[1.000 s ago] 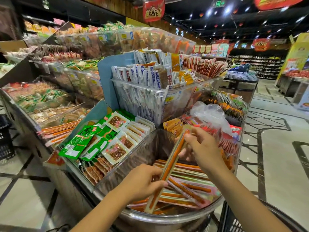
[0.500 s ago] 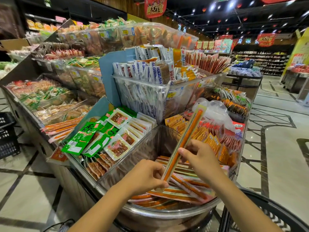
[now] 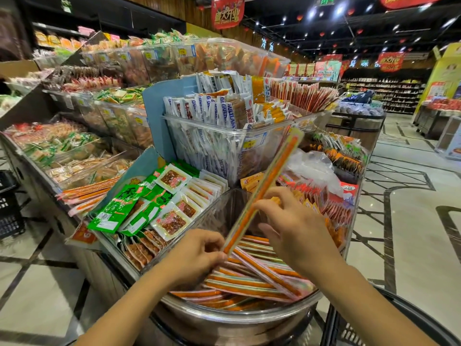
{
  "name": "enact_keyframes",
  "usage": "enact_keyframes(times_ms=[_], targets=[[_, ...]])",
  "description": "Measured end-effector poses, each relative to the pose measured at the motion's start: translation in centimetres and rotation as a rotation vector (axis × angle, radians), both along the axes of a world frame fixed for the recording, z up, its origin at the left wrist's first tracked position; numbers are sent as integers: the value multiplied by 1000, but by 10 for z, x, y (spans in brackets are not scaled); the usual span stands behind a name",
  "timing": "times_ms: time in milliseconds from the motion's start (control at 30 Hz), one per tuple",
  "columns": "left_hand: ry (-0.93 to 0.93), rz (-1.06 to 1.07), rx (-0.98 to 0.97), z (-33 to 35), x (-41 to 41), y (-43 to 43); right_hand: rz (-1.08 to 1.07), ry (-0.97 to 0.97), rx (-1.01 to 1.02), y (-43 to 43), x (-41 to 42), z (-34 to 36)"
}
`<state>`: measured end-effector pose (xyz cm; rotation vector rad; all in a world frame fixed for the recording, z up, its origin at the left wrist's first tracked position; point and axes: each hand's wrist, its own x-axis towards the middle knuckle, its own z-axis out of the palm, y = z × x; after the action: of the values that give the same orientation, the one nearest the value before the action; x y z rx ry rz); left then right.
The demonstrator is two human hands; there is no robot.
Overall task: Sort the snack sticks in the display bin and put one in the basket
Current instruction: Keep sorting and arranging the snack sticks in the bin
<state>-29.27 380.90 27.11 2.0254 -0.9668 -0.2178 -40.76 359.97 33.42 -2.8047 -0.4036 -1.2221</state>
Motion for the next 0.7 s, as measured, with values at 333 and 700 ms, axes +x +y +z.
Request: enact_keyframes(times_ms=[333,700], targets=[[-255,112,-25,45,4,52,-49,56,-168,25,19,7],[-111,305,-337,70,-4,34,100,227,869,18,29,14]])
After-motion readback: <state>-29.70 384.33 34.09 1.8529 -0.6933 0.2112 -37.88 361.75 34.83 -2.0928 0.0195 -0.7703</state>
